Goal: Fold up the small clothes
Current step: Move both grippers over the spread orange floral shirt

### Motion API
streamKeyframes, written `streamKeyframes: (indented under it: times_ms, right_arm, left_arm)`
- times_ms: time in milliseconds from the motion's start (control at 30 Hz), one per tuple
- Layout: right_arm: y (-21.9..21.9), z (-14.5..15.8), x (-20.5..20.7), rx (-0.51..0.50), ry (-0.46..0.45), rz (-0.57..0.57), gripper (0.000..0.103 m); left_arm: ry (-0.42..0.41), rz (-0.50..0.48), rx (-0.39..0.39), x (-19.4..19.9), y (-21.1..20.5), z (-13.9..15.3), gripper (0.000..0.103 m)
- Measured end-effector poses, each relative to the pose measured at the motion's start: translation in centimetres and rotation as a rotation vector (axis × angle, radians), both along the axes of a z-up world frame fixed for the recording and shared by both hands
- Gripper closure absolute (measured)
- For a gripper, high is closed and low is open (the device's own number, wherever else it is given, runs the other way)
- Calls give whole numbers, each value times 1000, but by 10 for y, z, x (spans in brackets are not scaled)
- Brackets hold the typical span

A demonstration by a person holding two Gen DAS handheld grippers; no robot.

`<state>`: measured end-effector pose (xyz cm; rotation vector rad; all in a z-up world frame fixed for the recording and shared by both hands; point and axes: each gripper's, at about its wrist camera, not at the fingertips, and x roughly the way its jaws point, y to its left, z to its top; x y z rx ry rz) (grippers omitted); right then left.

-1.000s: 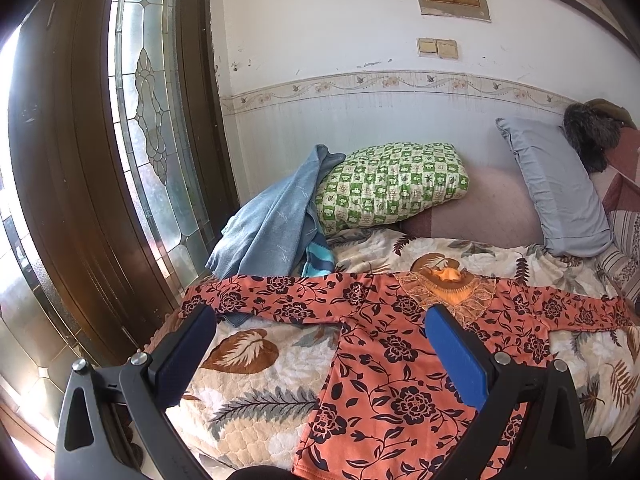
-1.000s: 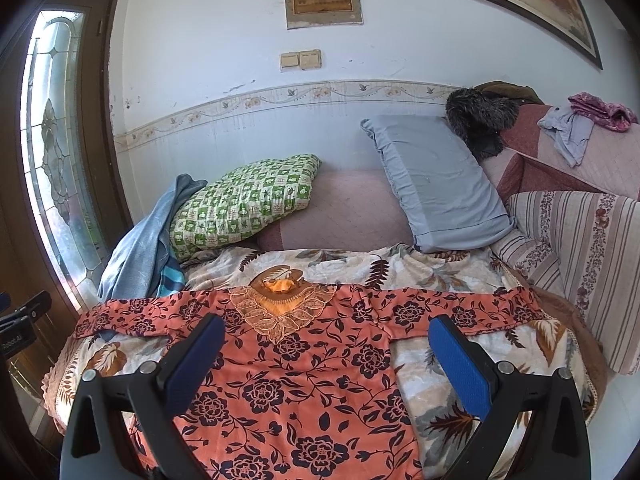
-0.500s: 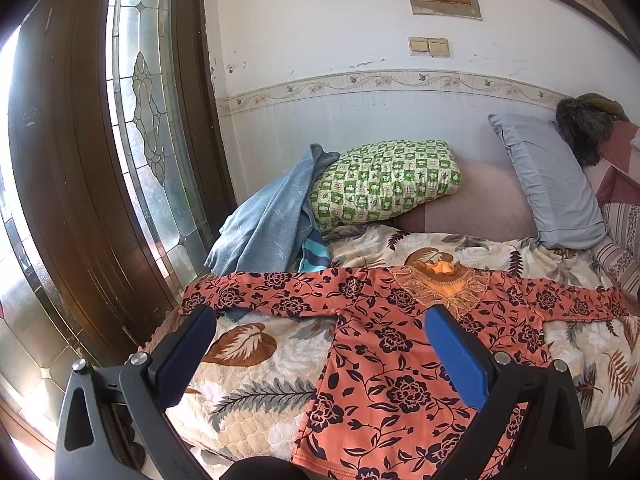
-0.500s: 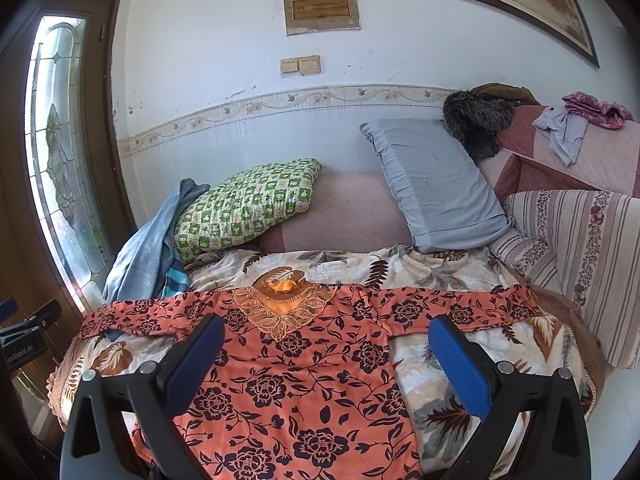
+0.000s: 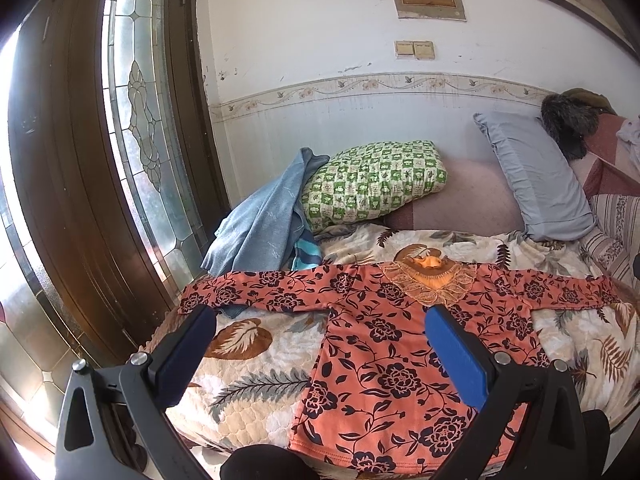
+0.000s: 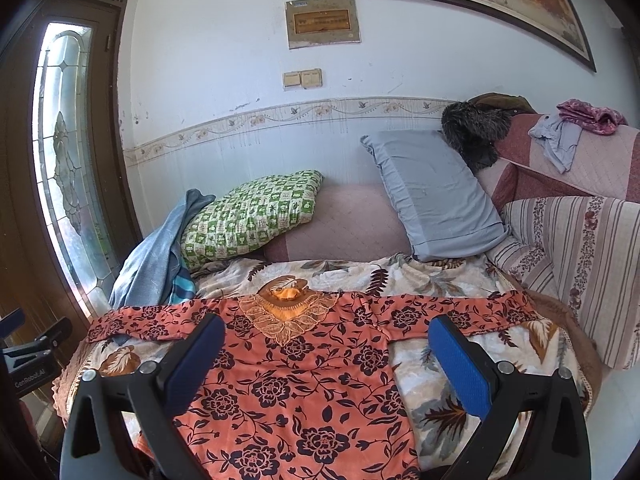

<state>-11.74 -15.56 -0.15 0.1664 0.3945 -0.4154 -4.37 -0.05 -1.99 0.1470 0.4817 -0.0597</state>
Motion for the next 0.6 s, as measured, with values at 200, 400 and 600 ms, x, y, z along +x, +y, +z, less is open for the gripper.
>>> streamKeyframes:
  times_ms: [200,400,600]
  right_arm:
    - [-1,8,-14,-3,-20,-11,0]
    - [-14,9,-34,-5,-25,-65,0]
    - [-35,8,-48,3,-18,-125,0]
  left_arm:
    - [-2,-42,-2,-14,-11,2,0]
    - [32,-133,7,-19,-36,-3,0]
    - [40,-191,10,-20,-61,-5,0]
